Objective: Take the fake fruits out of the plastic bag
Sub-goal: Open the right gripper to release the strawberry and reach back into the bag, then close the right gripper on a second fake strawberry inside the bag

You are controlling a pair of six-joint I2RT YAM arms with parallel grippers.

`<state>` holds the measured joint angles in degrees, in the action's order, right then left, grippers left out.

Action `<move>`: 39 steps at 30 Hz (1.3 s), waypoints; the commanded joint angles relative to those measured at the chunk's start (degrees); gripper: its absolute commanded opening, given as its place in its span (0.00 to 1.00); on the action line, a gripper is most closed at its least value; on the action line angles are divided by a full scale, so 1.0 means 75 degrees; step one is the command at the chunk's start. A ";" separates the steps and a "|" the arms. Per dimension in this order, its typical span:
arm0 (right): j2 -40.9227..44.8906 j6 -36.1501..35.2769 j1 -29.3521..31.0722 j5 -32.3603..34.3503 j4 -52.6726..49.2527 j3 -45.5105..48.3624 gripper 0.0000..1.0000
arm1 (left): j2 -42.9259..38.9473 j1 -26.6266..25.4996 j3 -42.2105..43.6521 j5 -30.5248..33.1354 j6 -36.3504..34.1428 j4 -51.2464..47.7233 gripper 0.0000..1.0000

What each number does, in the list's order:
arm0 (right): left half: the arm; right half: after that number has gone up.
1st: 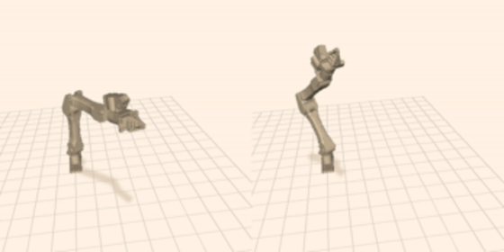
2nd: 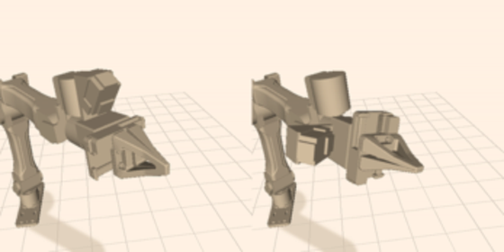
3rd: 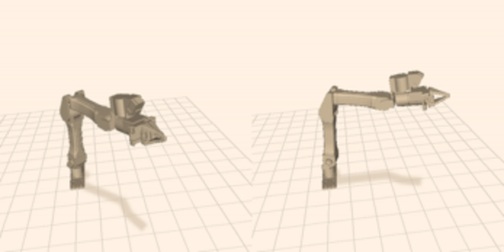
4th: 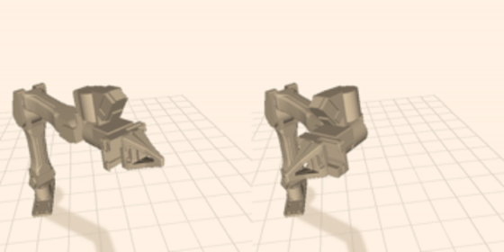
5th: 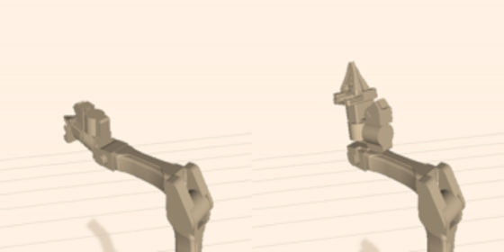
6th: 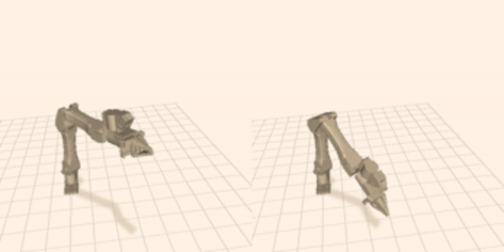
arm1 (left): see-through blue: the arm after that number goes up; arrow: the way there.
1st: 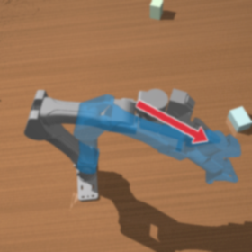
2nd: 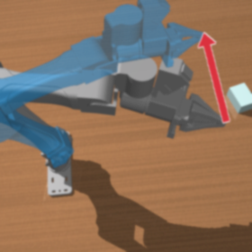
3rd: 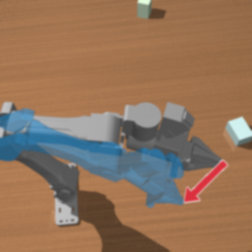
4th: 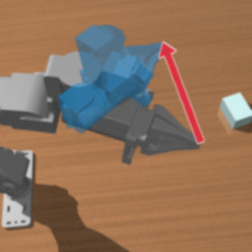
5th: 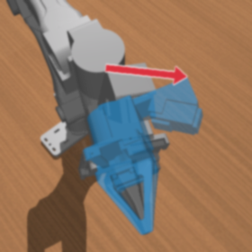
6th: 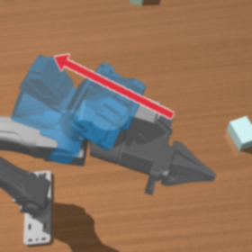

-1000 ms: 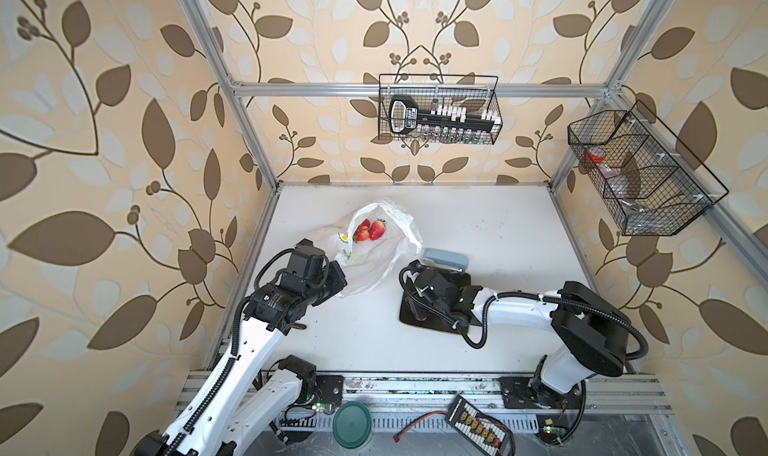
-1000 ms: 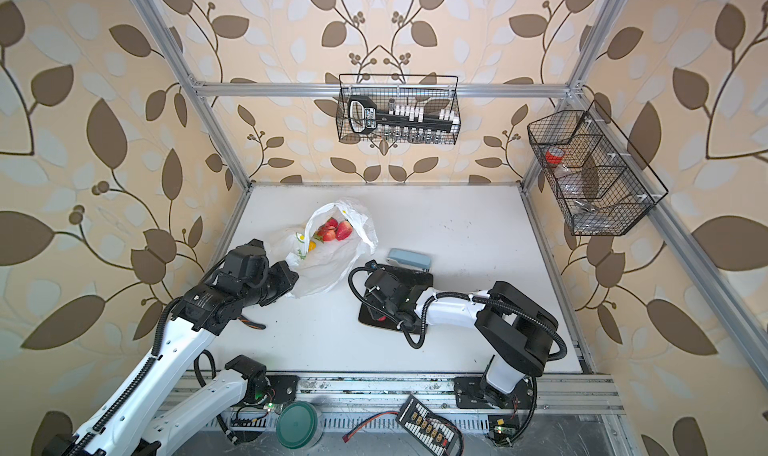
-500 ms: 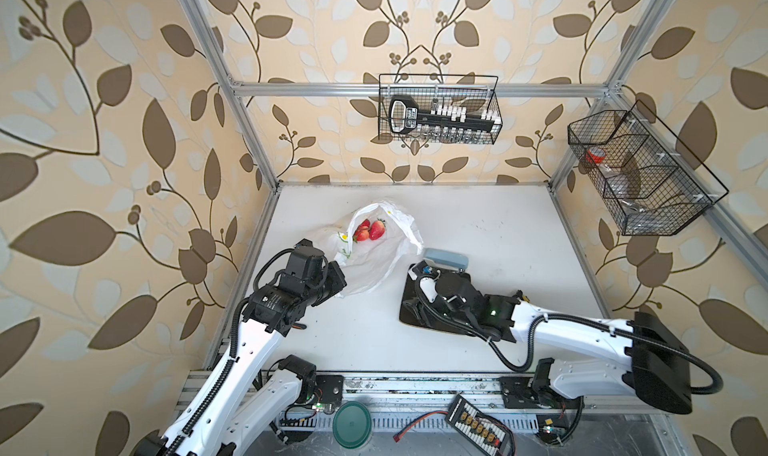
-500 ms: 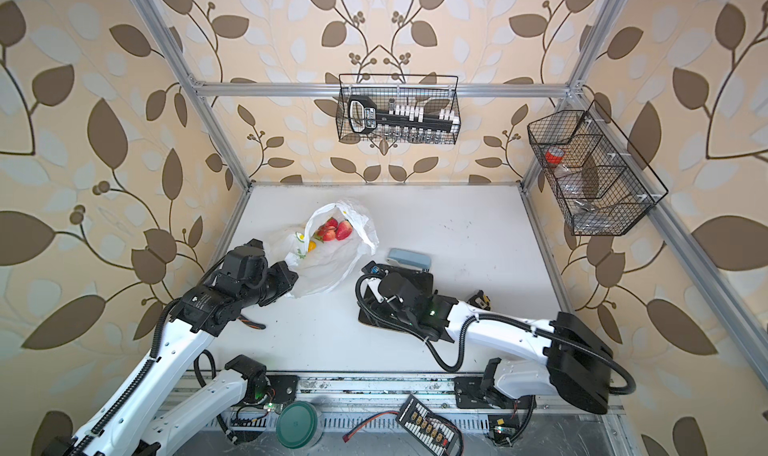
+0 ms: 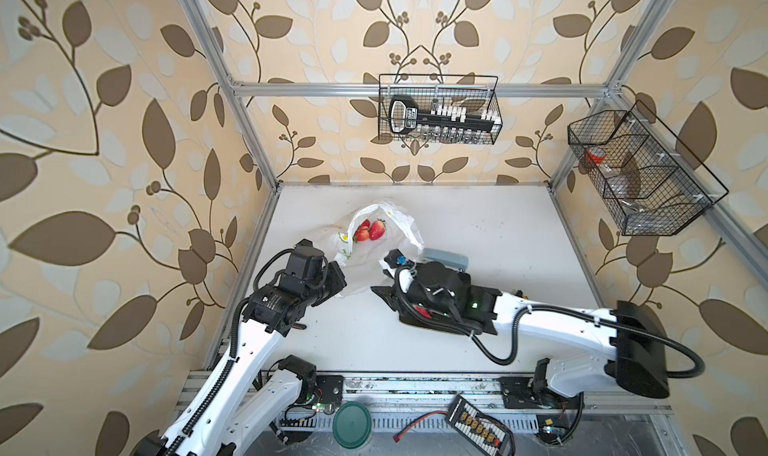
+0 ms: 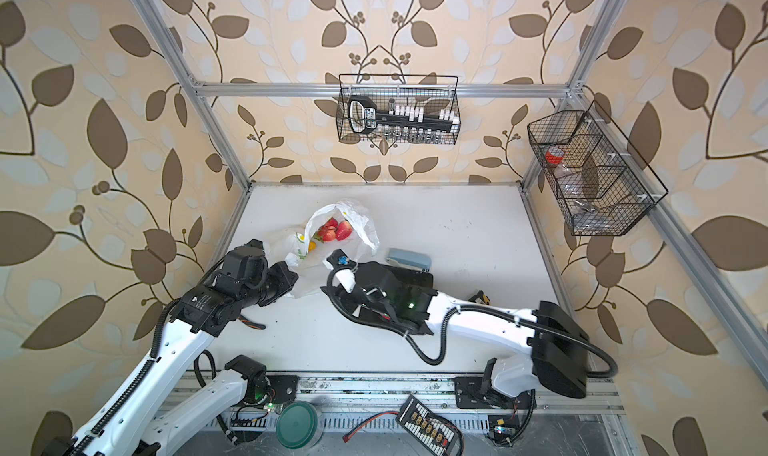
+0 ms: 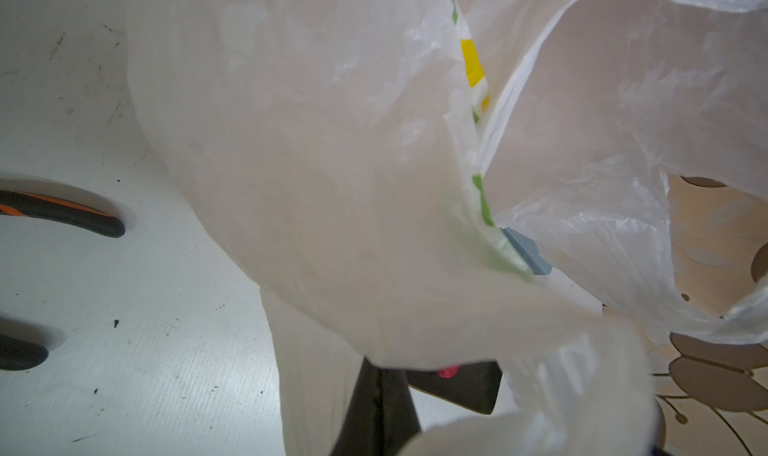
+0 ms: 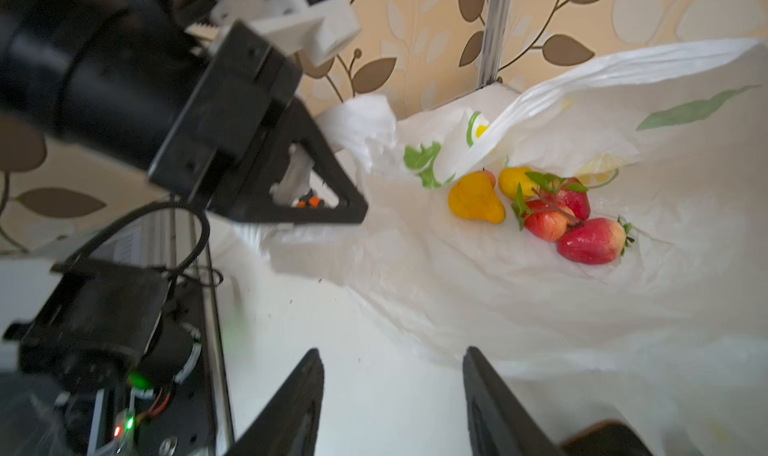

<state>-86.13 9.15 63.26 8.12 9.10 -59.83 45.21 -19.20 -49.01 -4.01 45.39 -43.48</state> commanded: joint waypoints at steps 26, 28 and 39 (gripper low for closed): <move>-0.6343 0.5618 -0.1887 0.2740 -0.1878 -0.5539 0.70 | -0.0496 -0.0088 -0.0237 -0.0120 0.0267 -0.0393 0.00; -0.6537 0.5759 -0.1993 0.2719 -0.1828 -0.5699 0.72 | -0.0497 -0.0088 -0.0227 -0.0197 0.0271 -0.0413 0.00; -0.7477 0.6102 -0.2396 0.2559 -0.1214 -0.6624 0.73 | -0.0532 -0.0088 -0.0197 -0.0689 0.0185 -0.0585 0.00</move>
<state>-139.94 52.56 45.87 26.98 -0.78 -107.13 42.00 -19.20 -49.01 -7.42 46.92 -46.41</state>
